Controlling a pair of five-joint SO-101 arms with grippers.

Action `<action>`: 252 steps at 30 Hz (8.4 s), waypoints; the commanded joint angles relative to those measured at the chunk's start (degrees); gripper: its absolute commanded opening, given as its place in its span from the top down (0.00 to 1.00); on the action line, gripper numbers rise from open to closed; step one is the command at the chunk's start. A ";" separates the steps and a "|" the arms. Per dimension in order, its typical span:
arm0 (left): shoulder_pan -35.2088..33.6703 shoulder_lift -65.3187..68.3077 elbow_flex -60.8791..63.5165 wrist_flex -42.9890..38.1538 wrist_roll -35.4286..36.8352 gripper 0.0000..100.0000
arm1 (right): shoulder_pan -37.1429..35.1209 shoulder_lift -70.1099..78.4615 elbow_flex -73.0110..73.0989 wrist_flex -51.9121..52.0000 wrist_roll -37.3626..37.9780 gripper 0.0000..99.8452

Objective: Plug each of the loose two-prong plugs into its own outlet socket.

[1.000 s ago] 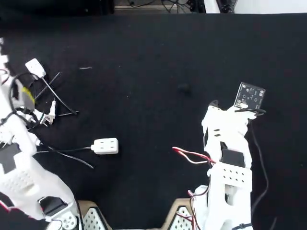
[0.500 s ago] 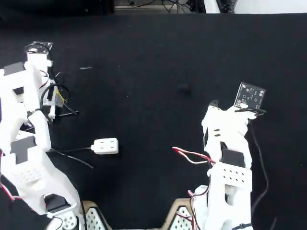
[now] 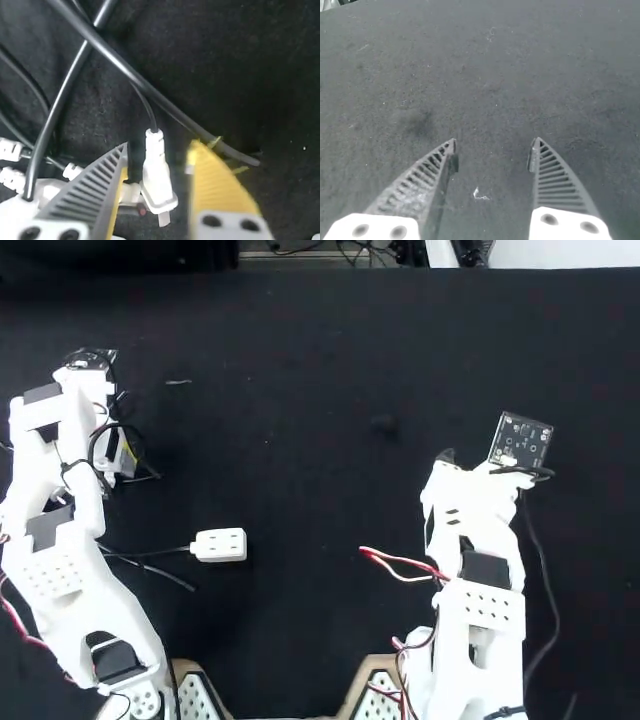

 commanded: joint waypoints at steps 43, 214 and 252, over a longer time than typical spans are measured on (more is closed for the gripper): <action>52.00 -28.13 -5.41 24.79 13.71 0.79 | -0.35 -1.89 -0.31 -1.58 0.09 0.78; 22.55 -36.66 47.60 -6.86 8.44 0.78 | -0.88 -1.89 0.31 -1.67 0.09 0.78; 20.26 -48.44 57.19 -27.16 26.20 0.78 | -2.46 -1.71 0.40 -1.58 0.09 0.78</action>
